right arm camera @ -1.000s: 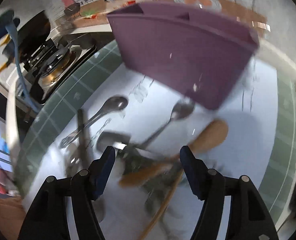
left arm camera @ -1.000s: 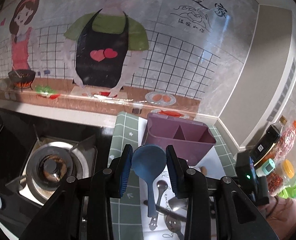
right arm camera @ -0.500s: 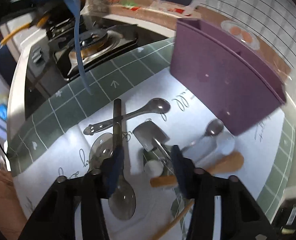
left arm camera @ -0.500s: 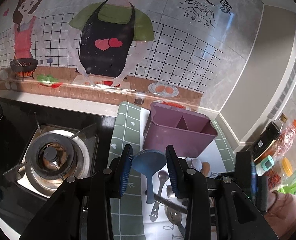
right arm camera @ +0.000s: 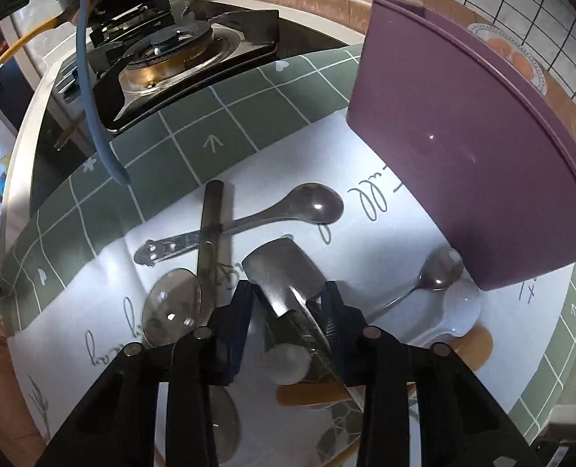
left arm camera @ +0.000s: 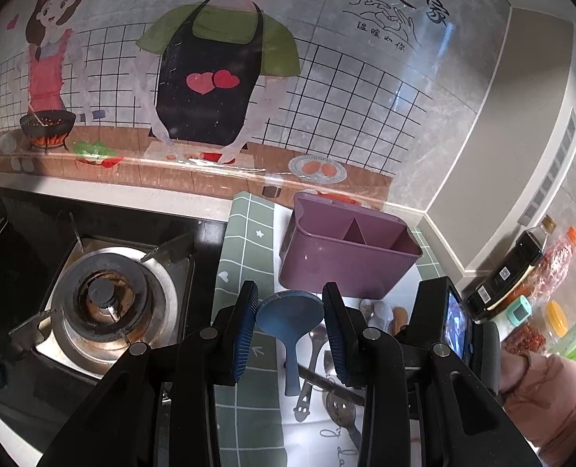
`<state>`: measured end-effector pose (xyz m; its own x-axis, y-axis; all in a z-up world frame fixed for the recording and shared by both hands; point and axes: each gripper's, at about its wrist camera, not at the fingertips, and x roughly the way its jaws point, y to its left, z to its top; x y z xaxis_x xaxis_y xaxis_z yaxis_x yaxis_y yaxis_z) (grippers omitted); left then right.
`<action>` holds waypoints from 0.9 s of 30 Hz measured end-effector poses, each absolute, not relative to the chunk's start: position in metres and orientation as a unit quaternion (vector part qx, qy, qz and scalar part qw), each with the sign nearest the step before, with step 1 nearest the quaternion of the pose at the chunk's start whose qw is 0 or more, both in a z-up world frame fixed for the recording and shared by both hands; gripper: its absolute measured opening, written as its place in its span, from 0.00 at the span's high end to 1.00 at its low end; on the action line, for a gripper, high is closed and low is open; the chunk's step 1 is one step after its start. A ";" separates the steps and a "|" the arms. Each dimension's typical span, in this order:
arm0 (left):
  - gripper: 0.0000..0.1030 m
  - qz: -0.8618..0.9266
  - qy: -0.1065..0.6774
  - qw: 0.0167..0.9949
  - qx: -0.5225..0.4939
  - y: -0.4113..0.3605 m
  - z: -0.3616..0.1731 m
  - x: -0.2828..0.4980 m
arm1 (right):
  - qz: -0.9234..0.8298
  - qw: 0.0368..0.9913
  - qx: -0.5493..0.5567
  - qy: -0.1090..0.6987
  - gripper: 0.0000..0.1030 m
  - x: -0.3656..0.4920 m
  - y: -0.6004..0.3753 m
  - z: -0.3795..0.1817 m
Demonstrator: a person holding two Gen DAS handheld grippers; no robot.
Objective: Organize utensils
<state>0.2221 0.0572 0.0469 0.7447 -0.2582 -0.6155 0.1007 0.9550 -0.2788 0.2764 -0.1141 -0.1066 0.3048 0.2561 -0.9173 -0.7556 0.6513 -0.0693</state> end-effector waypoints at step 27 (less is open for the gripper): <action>0.66 -0.137 0.321 0.933 -0.088 0.025 0.083 0.229 | 0.302 0.874 -0.078 0.371 0.90 0.239 -0.179 0.018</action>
